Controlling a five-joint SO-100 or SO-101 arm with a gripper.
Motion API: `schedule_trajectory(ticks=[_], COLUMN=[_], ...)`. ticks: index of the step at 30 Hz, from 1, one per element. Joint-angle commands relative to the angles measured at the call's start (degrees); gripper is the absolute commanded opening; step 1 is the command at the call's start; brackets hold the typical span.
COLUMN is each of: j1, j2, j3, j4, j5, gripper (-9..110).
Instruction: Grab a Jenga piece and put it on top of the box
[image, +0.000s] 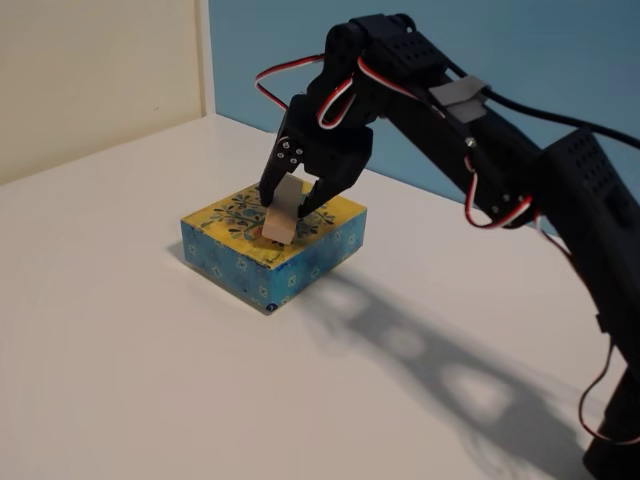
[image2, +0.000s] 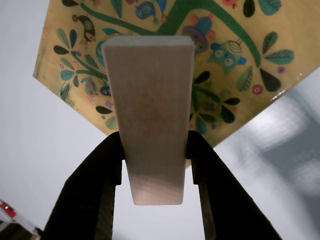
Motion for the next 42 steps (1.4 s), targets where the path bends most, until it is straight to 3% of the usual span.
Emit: schedule_trajectory(ticks=[1,7,22,37,42], j1=[0.35,1.05,2.29,4.83,6.68], j2=[0.44,-1.67,-2.37,-0.79,4.31], j3=[-2.81,-5.71,-5.80,-5.80,-6.06], j4=[-0.18,0.18,0.09,2.72,3.60], j5=[-0.53,-0.35,-1.14,0.00,1.93], gripper=[0,1,21,21,12])
